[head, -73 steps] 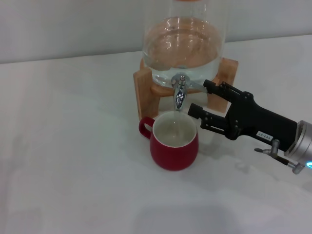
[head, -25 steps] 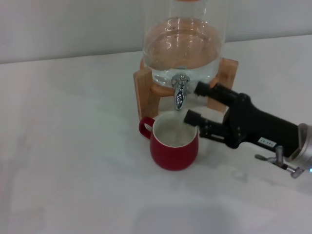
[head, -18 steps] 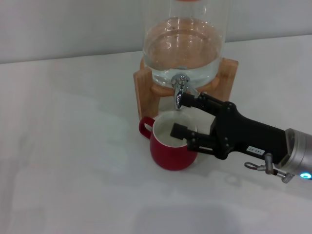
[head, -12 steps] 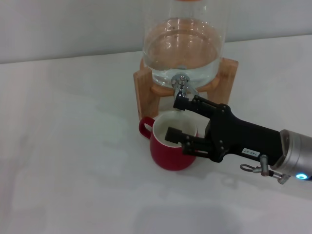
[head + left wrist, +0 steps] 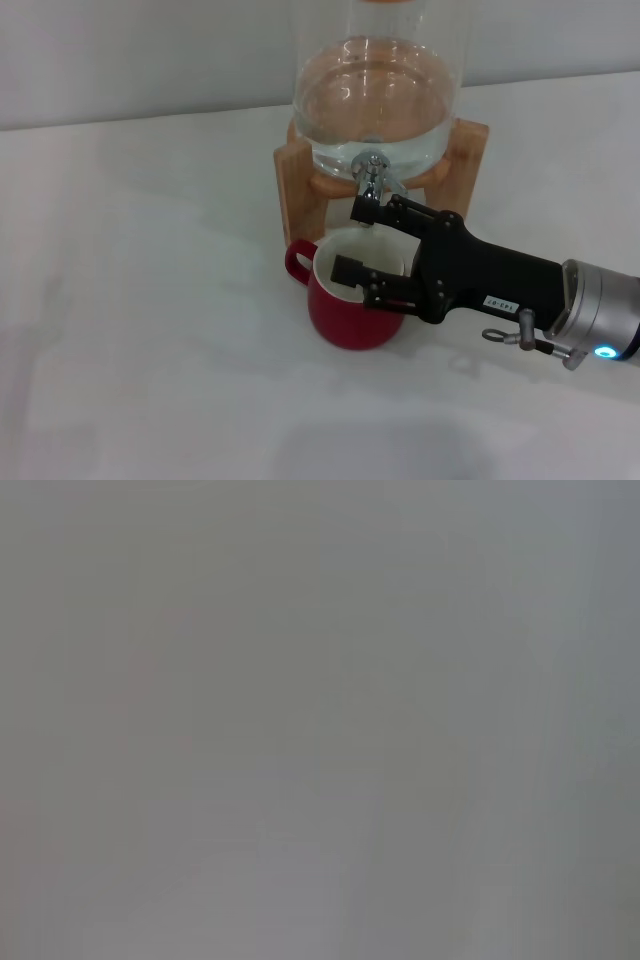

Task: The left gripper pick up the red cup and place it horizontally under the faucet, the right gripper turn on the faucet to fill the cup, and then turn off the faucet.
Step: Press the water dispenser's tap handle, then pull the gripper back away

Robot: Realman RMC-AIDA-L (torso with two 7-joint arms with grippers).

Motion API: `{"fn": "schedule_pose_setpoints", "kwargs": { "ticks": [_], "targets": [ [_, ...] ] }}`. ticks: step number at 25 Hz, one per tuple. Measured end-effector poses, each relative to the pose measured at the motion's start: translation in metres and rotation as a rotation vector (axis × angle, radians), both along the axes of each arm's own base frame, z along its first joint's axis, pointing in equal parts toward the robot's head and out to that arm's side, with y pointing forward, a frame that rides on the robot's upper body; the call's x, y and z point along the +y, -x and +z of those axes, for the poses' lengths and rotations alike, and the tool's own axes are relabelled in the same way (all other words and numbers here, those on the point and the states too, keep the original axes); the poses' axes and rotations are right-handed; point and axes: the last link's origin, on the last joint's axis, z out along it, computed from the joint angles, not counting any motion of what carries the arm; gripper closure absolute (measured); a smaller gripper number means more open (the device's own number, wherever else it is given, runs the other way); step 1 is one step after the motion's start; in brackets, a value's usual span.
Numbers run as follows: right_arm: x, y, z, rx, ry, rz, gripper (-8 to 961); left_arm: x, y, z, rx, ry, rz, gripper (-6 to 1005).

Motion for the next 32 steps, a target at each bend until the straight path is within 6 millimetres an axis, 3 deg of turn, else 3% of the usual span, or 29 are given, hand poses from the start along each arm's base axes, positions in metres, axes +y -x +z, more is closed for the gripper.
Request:
{"fn": "schedule_pose_setpoints", "kwargs": {
  "ticks": [16,32],
  "targets": [
    [0.0027,-0.0033,0.0037,-0.003,-0.017,-0.017,130,0.0011,-0.0010,-0.0005,-0.001,0.000,-0.003,128],
    [0.0012,0.0028,-0.0058,-0.017,0.034,0.003,130,0.0054,-0.0046,-0.0015,0.002,0.008,-0.018,127]
  ]
}}
